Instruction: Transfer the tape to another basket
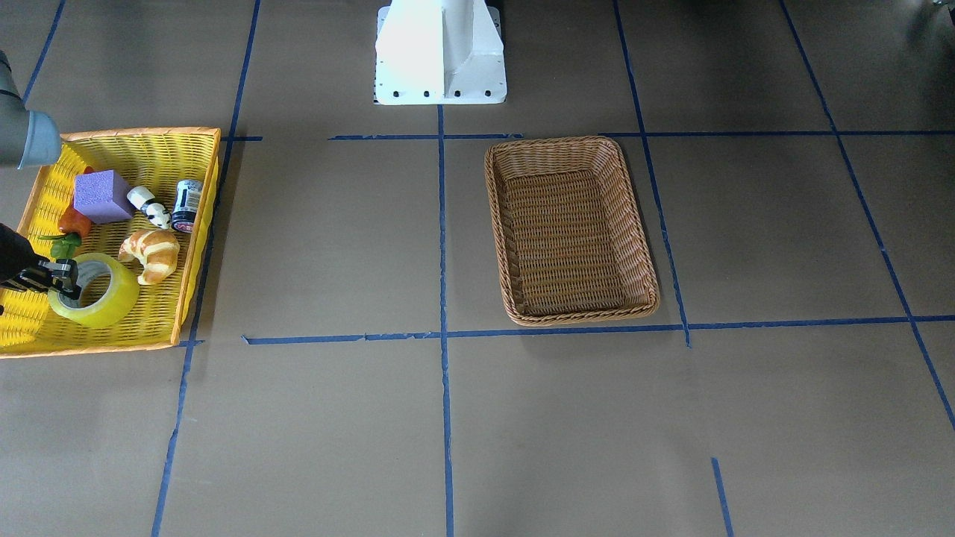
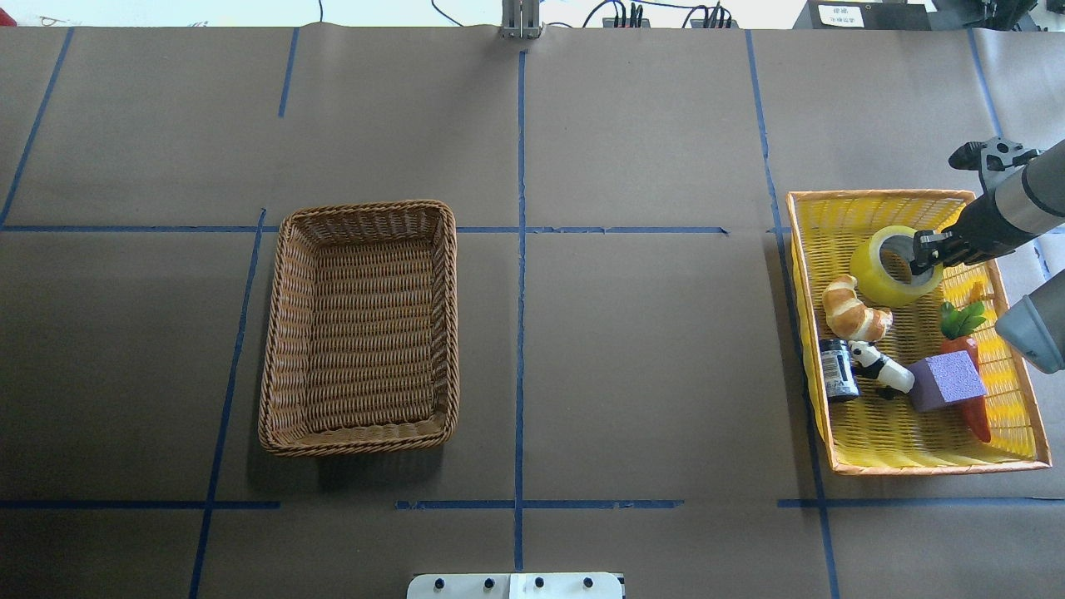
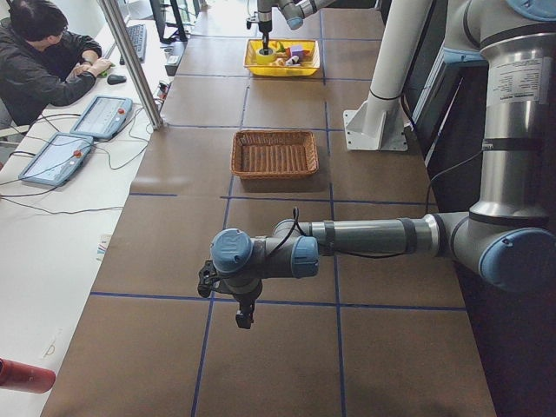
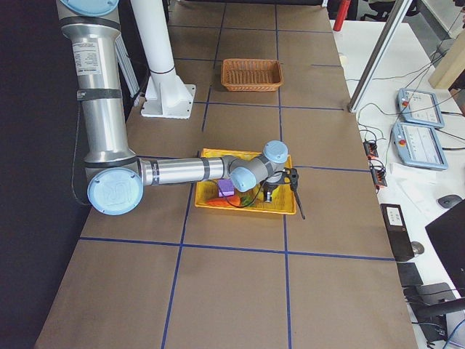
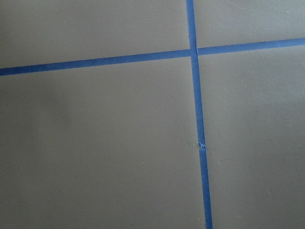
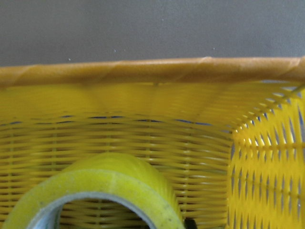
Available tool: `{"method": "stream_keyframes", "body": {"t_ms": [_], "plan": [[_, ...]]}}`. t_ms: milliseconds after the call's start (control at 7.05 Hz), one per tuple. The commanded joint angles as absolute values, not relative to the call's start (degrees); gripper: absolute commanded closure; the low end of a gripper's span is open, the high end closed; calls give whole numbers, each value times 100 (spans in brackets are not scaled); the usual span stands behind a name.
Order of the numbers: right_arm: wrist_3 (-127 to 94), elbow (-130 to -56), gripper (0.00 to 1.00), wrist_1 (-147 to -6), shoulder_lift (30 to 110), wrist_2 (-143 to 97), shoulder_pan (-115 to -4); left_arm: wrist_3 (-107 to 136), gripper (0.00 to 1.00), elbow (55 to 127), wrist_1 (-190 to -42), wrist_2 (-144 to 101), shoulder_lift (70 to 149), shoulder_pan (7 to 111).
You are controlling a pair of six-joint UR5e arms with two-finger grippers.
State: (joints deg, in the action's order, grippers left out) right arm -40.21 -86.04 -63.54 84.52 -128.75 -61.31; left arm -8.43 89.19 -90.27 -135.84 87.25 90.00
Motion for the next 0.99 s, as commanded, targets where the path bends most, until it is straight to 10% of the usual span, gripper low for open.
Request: {"method": "stream_keyframes", "body": {"t_ms": [0,851], "plan": [[-4051,-8832,100,-6363,8420,-13268,-6737,-826,0,8991,-9035,-13579,8736,9000],[-5060,-9341,100,-6372,7726,-15020,-7489,-791,0,9218,-9044,-13579,9193,8607]]}}
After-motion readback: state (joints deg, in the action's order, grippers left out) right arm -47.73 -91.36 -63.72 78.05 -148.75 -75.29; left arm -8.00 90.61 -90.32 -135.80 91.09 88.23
